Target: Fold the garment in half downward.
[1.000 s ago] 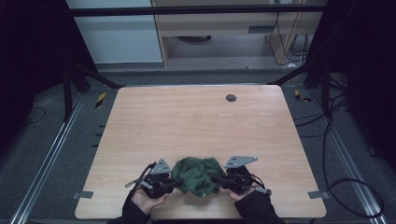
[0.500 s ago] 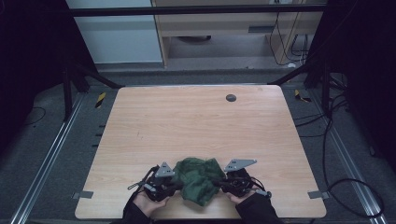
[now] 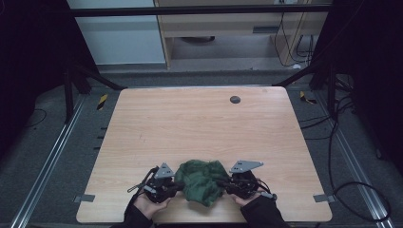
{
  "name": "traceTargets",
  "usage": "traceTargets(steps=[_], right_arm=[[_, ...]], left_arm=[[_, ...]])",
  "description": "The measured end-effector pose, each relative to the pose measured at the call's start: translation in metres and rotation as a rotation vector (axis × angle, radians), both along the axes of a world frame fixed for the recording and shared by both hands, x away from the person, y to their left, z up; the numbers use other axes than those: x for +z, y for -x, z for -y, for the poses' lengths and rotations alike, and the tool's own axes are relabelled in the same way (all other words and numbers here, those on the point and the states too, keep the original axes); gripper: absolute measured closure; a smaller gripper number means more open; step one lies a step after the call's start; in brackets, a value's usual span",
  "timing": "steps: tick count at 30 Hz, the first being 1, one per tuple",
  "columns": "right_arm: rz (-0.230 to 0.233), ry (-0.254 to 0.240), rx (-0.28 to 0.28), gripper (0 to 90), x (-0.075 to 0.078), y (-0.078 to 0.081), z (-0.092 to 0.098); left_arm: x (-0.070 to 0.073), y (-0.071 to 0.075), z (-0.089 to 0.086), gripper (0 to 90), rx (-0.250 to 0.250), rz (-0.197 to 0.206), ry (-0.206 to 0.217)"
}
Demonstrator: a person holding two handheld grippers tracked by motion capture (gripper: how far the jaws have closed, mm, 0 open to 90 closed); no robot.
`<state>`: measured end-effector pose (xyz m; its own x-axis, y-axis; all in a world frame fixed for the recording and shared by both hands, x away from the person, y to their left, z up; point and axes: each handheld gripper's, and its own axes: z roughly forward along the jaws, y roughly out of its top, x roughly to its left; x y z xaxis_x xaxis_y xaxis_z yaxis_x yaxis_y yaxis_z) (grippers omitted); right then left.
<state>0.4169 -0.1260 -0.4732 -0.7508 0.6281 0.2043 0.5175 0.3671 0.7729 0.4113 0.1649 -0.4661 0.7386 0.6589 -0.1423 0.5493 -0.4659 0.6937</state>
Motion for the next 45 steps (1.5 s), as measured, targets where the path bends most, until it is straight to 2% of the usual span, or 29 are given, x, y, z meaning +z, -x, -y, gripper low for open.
traceTargets(steps=[2, 5, 12, 18, 26, 32, 39, 45], right_arm=[[0.032, -0.018, -0.024, 78.1, 0.004, 0.0, 0.003], [0.055, -0.033, -0.053, 76.1, 0.008, -0.001, 0.009], [0.075, -0.044, -0.127, 70.9, 0.013, -0.007, 0.027], [0.081, -0.043, -0.198, 63.4, 0.014, -0.013, 0.041], [0.083, -0.032, -0.289, 53.0, 0.013, -0.019, 0.061], [0.085, -0.022, -0.355, 41.0, 0.009, -0.025, 0.077], [0.097, 0.019, -0.403, 28.9, 0.003, -0.031, 0.088], [0.097, 0.037, -0.442, 22.9, -0.001, -0.034, 0.098]], left_arm=[[0.004, -0.001, -0.004, 86.4, 0.016, 0.015, 0.011], [0.008, -0.003, -0.01, 84.2, 0.038, 0.029, 0.02], [0.012, -0.012, -0.03, 77.8, 0.118, 0.058, 0.034], [0.013, -0.018, -0.049, 68.5, 0.177, 0.085, 0.049], [0.012, -0.022, -0.073, 54.9, 0.254, 0.111, 0.041], [0.007, -0.025, -0.089, 44.7, 0.309, 0.129, 0.021], [0.003, -0.029, -0.106, 35.8, 0.367, 0.148, -0.012], [-0.001, -0.033, -0.122, 29.3, 0.428, 0.156, -0.011]])
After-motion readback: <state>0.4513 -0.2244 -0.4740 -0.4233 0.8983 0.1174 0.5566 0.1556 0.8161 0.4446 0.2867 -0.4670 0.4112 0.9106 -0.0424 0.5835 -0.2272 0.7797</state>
